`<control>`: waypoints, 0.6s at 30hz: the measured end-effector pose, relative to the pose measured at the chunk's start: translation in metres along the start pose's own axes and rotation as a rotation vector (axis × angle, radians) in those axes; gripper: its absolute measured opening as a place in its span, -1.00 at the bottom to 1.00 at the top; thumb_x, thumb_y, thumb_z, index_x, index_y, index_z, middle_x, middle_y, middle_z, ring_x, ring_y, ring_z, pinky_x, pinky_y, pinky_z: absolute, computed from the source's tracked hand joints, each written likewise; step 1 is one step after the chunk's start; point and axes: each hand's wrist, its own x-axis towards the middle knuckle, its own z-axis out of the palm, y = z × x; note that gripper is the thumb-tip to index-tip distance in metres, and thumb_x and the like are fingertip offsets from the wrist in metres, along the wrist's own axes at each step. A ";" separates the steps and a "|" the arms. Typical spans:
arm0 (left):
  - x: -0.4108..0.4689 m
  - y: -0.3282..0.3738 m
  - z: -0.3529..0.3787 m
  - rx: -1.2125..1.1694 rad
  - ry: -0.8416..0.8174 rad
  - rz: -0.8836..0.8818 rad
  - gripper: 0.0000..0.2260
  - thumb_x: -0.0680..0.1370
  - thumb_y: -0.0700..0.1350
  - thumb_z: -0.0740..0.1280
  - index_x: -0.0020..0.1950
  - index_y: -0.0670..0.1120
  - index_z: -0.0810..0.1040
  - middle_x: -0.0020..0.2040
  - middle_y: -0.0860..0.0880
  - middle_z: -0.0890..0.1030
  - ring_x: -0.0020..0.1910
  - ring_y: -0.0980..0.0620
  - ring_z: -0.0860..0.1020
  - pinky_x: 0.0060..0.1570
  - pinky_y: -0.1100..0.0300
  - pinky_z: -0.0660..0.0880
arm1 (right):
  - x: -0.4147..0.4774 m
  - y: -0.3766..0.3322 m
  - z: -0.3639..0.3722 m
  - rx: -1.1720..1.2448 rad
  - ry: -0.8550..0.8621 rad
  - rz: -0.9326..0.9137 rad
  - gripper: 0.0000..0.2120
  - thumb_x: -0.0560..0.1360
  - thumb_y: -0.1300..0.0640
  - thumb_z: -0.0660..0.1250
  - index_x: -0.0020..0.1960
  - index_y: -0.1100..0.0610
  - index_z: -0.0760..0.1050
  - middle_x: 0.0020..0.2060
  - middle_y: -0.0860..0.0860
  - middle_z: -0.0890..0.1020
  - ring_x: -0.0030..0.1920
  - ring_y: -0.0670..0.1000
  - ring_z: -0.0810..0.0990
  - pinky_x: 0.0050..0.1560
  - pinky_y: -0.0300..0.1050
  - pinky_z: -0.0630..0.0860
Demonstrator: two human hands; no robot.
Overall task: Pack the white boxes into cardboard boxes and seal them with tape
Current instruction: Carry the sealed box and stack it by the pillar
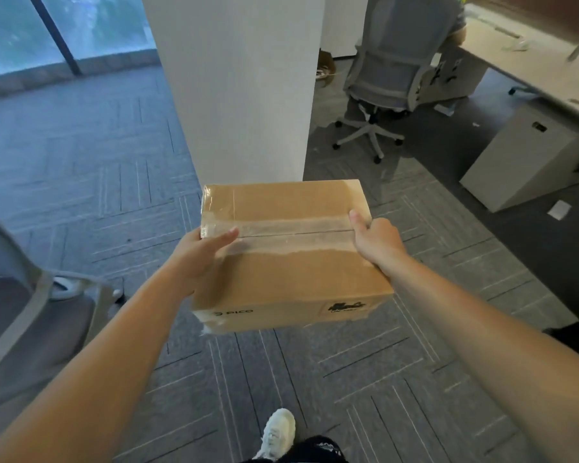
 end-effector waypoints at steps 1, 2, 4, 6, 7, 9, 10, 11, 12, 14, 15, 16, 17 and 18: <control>0.004 -0.001 0.002 -0.013 0.002 -0.007 -0.69 0.46 0.02 0.51 0.13 -0.06 0.61 0.06 -0.05 0.69 0.05 -0.07 0.65 0.13 -0.02 0.55 | 0.005 0.001 -0.001 -0.008 -0.003 -0.003 -0.43 0.61 -0.28 0.04 -0.07 0.22 0.48 -0.22 0.07 0.53 -0.22 0.08 0.52 -0.28 -0.06 0.39; 0.007 -0.002 0.004 -0.025 0.008 -0.015 -0.66 0.45 -0.01 0.51 0.16 -0.10 0.60 0.06 -0.07 0.69 0.04 -0.07 0.65 0.07 0.01 0.56 | 0.009 0.001 -0.003 -0.023 -0.005 -0.002 -0.44 0.61 -0.28 0.04 -0.06 0.21 0.47 -0.23 0.07 0.53 -0.23 0.08 0.51 -0.29 -0.06 0.38; 0.014 -0.005 0.009 -0.035 0.013 -0.025 -0.66 0.46 -0.03 0.51 0.17 -0.12 0.60 0.07 -0.10 0.68 0.05 -0.10 0.64 0.06 -0.01 0.57 | 0.019 0.004 -0.005 -0.063 -0.014 0.000 -0.46 0.61 -0.27 0.03 -0.06 0.19 0.45 -0.22 0.08 0.53 -0.26 0.06 0.50 -0.32 -0.06 0.35; 0.026 -0.011 0.014 -0.047 0.021 -0.030 -0.70 0.50 -0.03 0.49 0.16 -0.12 0.60 0.09 -0.11 0.67 0.05 -0.12 0.64 0.11 -0.06 0.57 | 0.032 0.006 -0.006 -0.089 -0.020 -0.002 -0.49 0.63 -0.26 0.02 -0.10 0.18 0.42 -0.22 0.08 0.53 -0.26 0.07 0.50 -0.30 -0.04 0.36; 0.033 -0.014 0.017 -0.041 0.025 -0.033 -0.73 0.52 -0.03 0.47 0.16 -0.12 0.60 0.08 -0.10 0.67 0.05 -0.11 0.63 0.11 -0.06 0.56 | 0.039 0.008 -0.005 -0.100 -0.019 -0.002 -0.49 0.63 -0.25 0.01 -0.13 0.17 0.41 -0.22 0.09 0.53 -0.24 0.09 0.51 -0.27 -0.03 0.38; 0.048 -0.016 0.023 -0.031 0.031 -0.037 -0.73 0.54 -0.01 0.45 0.17 -0.11 0.59 0.09 -0.09 0.66 0.07 -0.11 0.62 0.16 -0.09 0.54 | 0.056 0.011 -0.002 -0.115 -0.010 -0.012 -0.50 0.64 -0.23 -0.01 -0.19 0.15 0.38 -0.24 0.09 0.52 -0.20 0.14 0.53 -0.20 -0.01 0.41; 0.057 -0.017 0.026 -0.033 0.040 -0.048 -0.72 0.55 0.00 0.44 0.19 -0.11 0.59 0.10 -0.09 0.65 0.09 -0.12 0.61 0.20 -0.12 0.52 | 0.067 0.011 0.000 -0.116 -0.011 -0.017 -0.50 0.64 -0.22 -0.02 -0.19 0.15 0.38 -0.25 0.09 0.52 -0.21 0.13 0.52 -0.20 -0.01 0.41; 0.067 -0.017 0.029 -0.035 0.052 -0.054 -0.71 0.55 0.00 0.44 0.19 -0.11 0.58 0.11 -0.08 0.65 0.10 -0.11 0.60 0.21 -0.12 0.51 | 0.079 0.011 0.003 -0.119 -0.014 -0.021 -0.49 0.65 -0.22 -0.02 -0.19 0.15 0.39 -0.26 0.09 0.51 -0.24 0.11 0.51 -0.24 -0.02 0.39; 0.078 -0.016 0.032 -0.034 0.067 -0.050 -0.72 0.54 0.01 0.44 0.18 -0.10 0.58 0.10 -0.06 0.65 0.09 -0.09 0.60 0.17 -0.06 0.52 | 0.091 0.011 0.005 -0.123 -0.020 -0.019 -0.49 0.65 -0.21 -0.03 -0.19 0.15 0.40 -0.27 0.08 0.51 -0.28 0.08 0.49 -0.28 -0.04 0.37; 0.102 -0.014 0.041 -0.026 0.082 -0.049 -0.76 0.55 0.02 0.43 0.15 -0.06 0.58 0.07 -0.03 0.66 0.07 -0.05 0.61 0.06 0.03 0.55 | 0.120 0.012 0.013 -0.124 -0.032 -0.006 -0.49 0.66 -0.20 -0.04 -0.20 0.16 0.39 -0.31 0.06 0.49 -0.35 0.03 0.46 -0.36 -0.07 0.32; 0.117 -0.013 0.045 -0.027 0.087 -0.056 -0.76 0.56 0.02 0.43 0.16 -0.06 0.58 0.07 -0.04 0.67 0.07 -0.06 0.63 0.06 0.00 0.57 | 0.137 0.013 0.018 -0.113 -0.036 -0.009 -0.48 0.66 -0.20 -0.04 -0.21 0.16 0.39 -0.33 0.06 0.48 -0.37 0.03 0.47 -0.39 -0.08 0.32; 0.132 -0.013 0.050 -0.029 0.096 -0.072 -0.74 0.56 0.02 0.42 0.20 -0.06 0.57 0.08 -0.05 0.67 0.07 -0.08 0.64 0.07 -0.04 0.59 | 0.155 0.013 0.023 -0.107 -0.039 -0.014 -0.47 0.66 -0.20 -0.04 -0.23 0.17 0.39 -0.35 0.07 0.49 -0.38 0.05 0.48 -0.41 -0.09 0.33; 0.147 -0.014 0.055 -0.036 0.109 -0.092 -0.72 0.57 0.02 0.41 0.23 -0.07 0.56 0.09 -0.06 0.68 0.06 -0.08 0.65 0.04 -0.05 0.60 | 0.173 0.014 0.031 -0.103 -0.047 -0.014 -0.45 0.66 -0.20 -0.04 -0.26 0.17 0.38 -0.37 0.08 0.49 -0.38 0.07 0.50 -0.41 -0.08 0.34; 0.163 -0.015 0.059 -0.049 0.122 -0.101 -0.72 0.59 0.00 0.40 0.25 -0.07 0.55 0.09 -0.06 0.68 0.04 -0.08 0.66 -0.02 -0.03 0.61 | 0.192 0.015 0.038 -0.098 -0.057 -0.017 -0.45 0.66 -0.20 -0.05 -0.28 0.17 0.37 -0.38 0.09 0.50 -0.36 0.10 0.51 -0.39 -0.07 0.36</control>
